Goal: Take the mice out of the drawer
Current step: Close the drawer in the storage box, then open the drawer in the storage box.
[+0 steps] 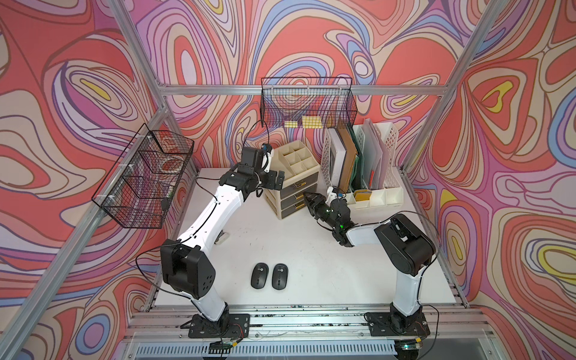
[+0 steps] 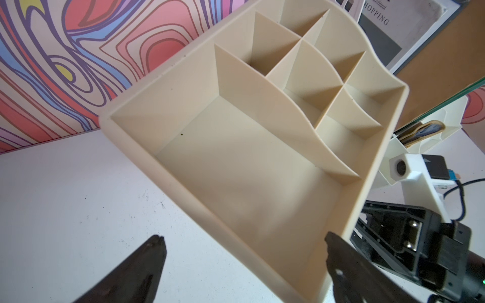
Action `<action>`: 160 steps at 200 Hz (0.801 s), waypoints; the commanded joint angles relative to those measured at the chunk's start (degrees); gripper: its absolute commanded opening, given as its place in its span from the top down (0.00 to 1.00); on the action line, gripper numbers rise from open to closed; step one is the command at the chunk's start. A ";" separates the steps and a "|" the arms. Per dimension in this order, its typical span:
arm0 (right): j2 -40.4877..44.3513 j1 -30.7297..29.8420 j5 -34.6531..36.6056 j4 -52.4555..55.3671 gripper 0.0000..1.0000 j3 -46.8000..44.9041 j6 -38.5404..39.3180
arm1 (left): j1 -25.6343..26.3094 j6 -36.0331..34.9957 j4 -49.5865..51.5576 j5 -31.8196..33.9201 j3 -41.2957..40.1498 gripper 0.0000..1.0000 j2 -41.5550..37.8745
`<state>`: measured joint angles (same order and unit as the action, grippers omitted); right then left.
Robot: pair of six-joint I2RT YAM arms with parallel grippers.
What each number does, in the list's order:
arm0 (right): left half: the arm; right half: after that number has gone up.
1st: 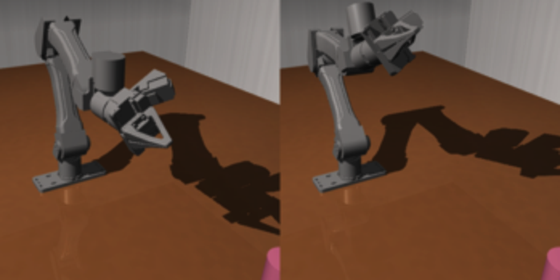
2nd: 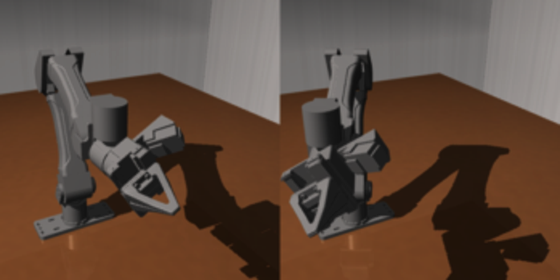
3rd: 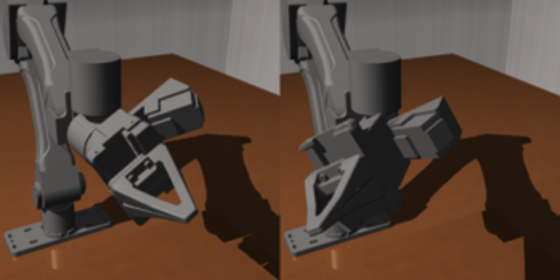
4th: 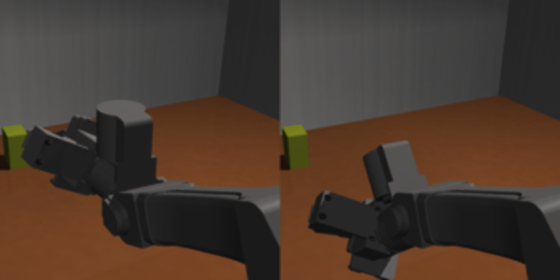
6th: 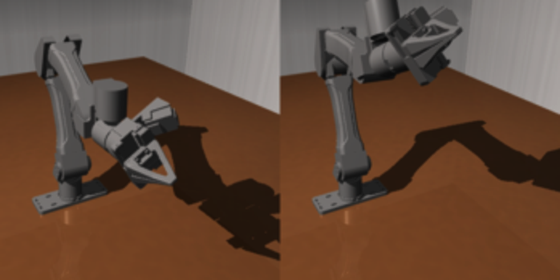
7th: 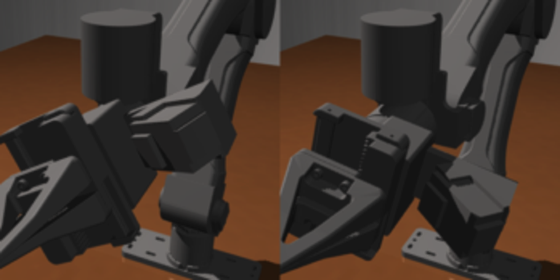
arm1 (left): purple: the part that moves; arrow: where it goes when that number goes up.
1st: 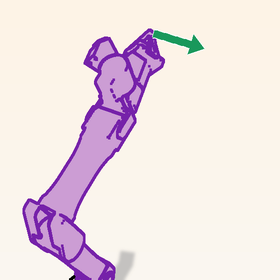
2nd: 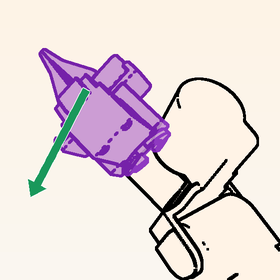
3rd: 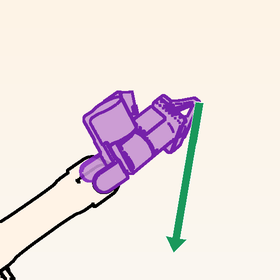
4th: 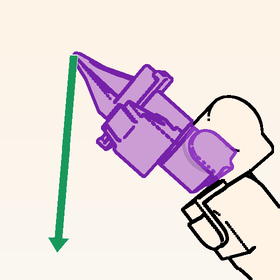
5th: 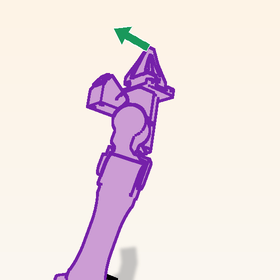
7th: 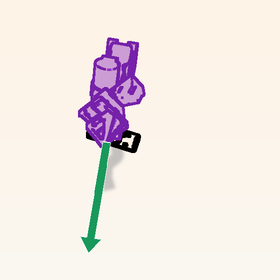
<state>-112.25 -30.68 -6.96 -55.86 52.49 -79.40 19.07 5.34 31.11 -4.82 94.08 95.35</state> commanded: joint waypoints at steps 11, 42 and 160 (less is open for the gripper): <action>-1.43 0.27 -0.51 -1.11 0.54 1.67 -1.01 | -0.26 -0.68 1.07 -0.54 0.46 0.01 -0.94; -2.68 0.27 -1.12 -1.52 0.54 2.74 -1.65 | -0.27 -0.55 1.05 -0.52 0.46 0.01 -0.96; -5.61 0.27 -1.32 -3.27 0.59 4.02 -3.91 | -0.34 -0.24 1.12 -0.98 0.65 0.01 -0.50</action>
<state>-116.46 -30.68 -8.40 -57.47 55.42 -82.63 19.09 5.37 31.20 -4.84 94.08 95.35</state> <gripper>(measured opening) 0.413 0.994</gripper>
